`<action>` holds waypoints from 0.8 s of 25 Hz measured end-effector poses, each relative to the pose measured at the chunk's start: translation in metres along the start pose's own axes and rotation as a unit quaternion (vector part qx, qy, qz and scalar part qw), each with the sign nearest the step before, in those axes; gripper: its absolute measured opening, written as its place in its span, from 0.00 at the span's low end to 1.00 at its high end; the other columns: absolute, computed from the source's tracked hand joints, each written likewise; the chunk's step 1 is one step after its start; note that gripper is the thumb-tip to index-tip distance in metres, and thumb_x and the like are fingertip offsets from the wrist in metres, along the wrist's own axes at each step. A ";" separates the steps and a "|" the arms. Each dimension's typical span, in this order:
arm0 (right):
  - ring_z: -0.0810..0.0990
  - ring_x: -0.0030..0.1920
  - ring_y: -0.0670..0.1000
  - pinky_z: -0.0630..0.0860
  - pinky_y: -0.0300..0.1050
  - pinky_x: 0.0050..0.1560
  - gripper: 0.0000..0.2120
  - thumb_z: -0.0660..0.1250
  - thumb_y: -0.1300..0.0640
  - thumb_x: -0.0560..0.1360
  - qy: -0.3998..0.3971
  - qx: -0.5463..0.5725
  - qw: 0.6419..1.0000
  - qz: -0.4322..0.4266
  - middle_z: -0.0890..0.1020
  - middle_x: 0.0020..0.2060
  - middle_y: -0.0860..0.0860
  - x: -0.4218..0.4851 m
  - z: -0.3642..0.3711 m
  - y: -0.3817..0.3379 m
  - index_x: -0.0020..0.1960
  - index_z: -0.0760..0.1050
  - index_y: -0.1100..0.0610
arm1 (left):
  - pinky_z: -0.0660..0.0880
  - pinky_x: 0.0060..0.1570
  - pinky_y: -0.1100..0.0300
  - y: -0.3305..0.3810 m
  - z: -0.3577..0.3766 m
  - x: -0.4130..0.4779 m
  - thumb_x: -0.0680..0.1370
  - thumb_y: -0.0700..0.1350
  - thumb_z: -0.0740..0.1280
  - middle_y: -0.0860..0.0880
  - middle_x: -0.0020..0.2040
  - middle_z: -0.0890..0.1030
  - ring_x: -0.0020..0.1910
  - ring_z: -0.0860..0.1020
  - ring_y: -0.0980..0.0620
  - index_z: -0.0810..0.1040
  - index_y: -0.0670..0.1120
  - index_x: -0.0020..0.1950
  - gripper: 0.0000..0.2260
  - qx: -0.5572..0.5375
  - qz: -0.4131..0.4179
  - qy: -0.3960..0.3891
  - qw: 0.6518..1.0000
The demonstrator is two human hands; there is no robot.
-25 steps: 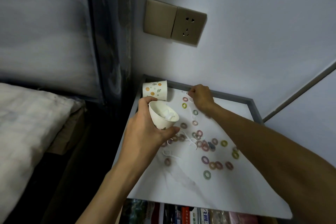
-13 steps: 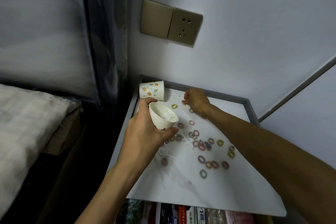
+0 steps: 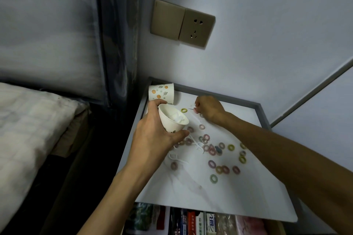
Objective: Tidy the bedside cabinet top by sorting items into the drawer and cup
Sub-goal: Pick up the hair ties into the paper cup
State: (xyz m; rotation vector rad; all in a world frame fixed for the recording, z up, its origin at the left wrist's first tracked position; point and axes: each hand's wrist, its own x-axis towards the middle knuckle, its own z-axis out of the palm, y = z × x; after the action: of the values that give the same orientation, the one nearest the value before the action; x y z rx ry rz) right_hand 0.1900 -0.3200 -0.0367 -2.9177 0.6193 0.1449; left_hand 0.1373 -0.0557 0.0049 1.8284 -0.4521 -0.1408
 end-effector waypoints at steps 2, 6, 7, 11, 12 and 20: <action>0.80 0.50 0.55 0.74 0.45 0.46 0.09 0.72 0.56 0.74 0.019 0.023 1.000 -0.003 0.83 0.50 0.55 -0.003 -0.004 0.007 0.52 0.79 0.58 | 0.80 0.47 0.48 -0.001 -0.002 0.001 0.62 0.49 0.82 0.53 0.52 0.80 0.48 0.80 0.51 0.68 0.53 0.63 0.35 -0.007 -0.004 0.004 1.000; 0.81 0.52 0.55 0.76 0.46 0.52 0.14 0.75 0.58 0.71 0.060 0.072 0.996 -0.001 0.84 0.50 0.57 -0.010 -0.012 0.015 0.55 0.82 0.60 | 0.81 0.45 0.50 -0.001 -0.002 0.001 0.62 0.50 0.82 0.53 0.53 0.79 0.47 0.80 0.53 0.68 0.53 0.64 0.36 -0.007 -0.005 0.003 1.000; 0.82 0.51 0.55 0.77 0.46 0.52 0.13 0.76 0.58 0.71 0.069 0.088 0.994 0.003 0.84 0.50 0.57 -0.012 -0.014 0.015 0.54 0.82 0.60 | 0.81 0.45 0.50 -0.001 -0.002 0.001 0.62 0.51 0.81 0.52 0.53 0.79 0.48 0.80 0.52 0.67 0.53 0.65 0.36 -0.005 -0.005 0.001 1.000; 0.83 0.47 0.54 0.73 0.41 0.42 0.10 0.77 0.57 0.69 0.046 0.066 0.997 -0.011 0.85 0.45 0.54 -0.022 -0.004 0.001 0.49 0.84 0.59 | 0.81 0.40 0.58 -0.001 -0.002 0.002 0.62 0.50 0.82 0.53 0.51 0.79 0.43 0.80 0.58 0.68 0.53 0.64 0.36 -0.004 -0.006 0.007 1.000; 0.83 0.48 0.55 0.73 0.42 0.42 0.10 0.76 0.57 0.69 0.045 0.034 0.998 -0.013 0.85 0.45 0.54 -0.025 0.002 -0.002 0.48 0.84 0.59 | 0.80 0.37 0.62 0.000 -0.003 0.002 0.62 0.50 0.82 0.54 0.50 0.79 0.41 0.80 0.61 0.68 0.53 0.64 0.35 -0.005 -0.005 0.009 1.000; 0.78 0.58 0.59 0.73 0.49 0.55 0.14 0.66 0.53 0.79 0.075 -0.093 0.992 -0.029 0.80 0.57 0.57 -0.036 0.026 -0.009 0.61 0.78 0.59 | 0.81 0.42 0.57 0.000 -0.002 0.000 0.62 0.49 0.82 0.53 0.51 0.79 0.43 0.79 0.59 0.68 0.52 0.65 0.36 -0.001 -0.006 0.005 1.000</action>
State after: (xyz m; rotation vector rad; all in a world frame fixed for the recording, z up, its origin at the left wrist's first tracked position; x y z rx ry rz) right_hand 0.1596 -0.2936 -0.0568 -3.1449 0.5696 -0.0251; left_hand 0.1383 -0.0541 0.0051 1.8285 -0.4335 -0.1404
